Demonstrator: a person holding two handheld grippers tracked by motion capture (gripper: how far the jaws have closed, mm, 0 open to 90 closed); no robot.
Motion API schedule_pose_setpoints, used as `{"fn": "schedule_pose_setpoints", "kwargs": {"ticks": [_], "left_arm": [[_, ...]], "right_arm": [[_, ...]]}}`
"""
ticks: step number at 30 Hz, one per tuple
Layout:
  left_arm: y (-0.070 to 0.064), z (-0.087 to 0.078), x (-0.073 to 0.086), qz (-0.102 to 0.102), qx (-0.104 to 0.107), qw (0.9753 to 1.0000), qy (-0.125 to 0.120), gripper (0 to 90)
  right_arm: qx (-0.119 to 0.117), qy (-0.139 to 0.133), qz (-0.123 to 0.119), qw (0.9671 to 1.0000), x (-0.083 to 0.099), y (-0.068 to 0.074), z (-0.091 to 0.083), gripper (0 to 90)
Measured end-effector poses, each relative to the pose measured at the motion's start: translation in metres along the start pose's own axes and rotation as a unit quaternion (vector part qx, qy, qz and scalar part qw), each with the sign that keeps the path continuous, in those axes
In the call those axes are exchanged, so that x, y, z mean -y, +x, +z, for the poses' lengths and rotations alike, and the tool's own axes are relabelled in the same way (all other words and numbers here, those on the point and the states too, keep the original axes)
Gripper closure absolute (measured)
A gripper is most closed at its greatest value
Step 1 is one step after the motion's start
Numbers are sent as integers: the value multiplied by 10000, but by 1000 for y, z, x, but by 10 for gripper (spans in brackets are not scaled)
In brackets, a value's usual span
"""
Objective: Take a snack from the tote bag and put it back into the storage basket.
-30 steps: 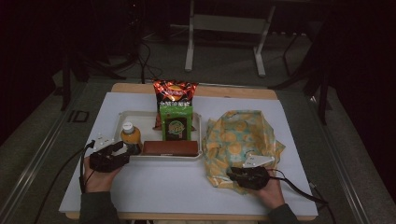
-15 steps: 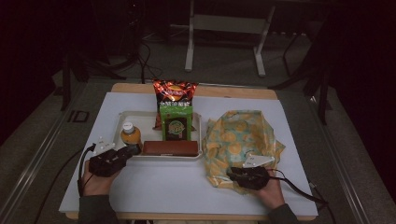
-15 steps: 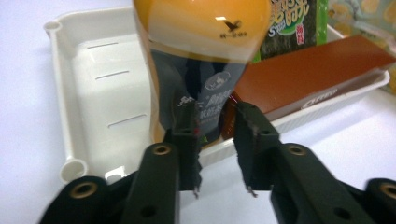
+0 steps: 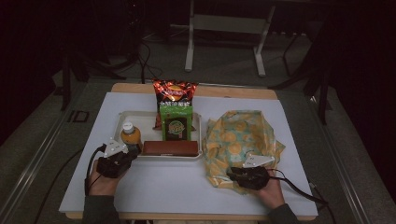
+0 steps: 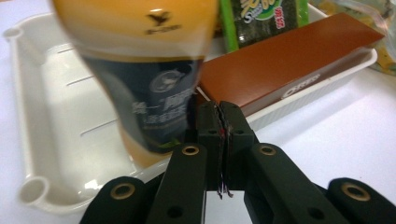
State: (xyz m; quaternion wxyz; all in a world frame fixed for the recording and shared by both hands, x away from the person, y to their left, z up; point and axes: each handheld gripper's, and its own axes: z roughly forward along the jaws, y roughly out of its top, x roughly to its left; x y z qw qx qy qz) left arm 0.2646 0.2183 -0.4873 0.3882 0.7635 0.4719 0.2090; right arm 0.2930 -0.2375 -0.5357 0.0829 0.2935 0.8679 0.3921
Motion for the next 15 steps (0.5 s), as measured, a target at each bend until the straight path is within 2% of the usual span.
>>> {"fn": "schedule_pose_setpoints", "kwargs": {"ticks": [7,15], "left_arm": [[-14,11,-2,195,148,9997,93,876],[-29,25,-2,485,278,9981,262,876]], "right_arm": [[-5,0,-1,10000,0,0,0,683],[-10,7,-13,10000,0,0,0,684]]}}
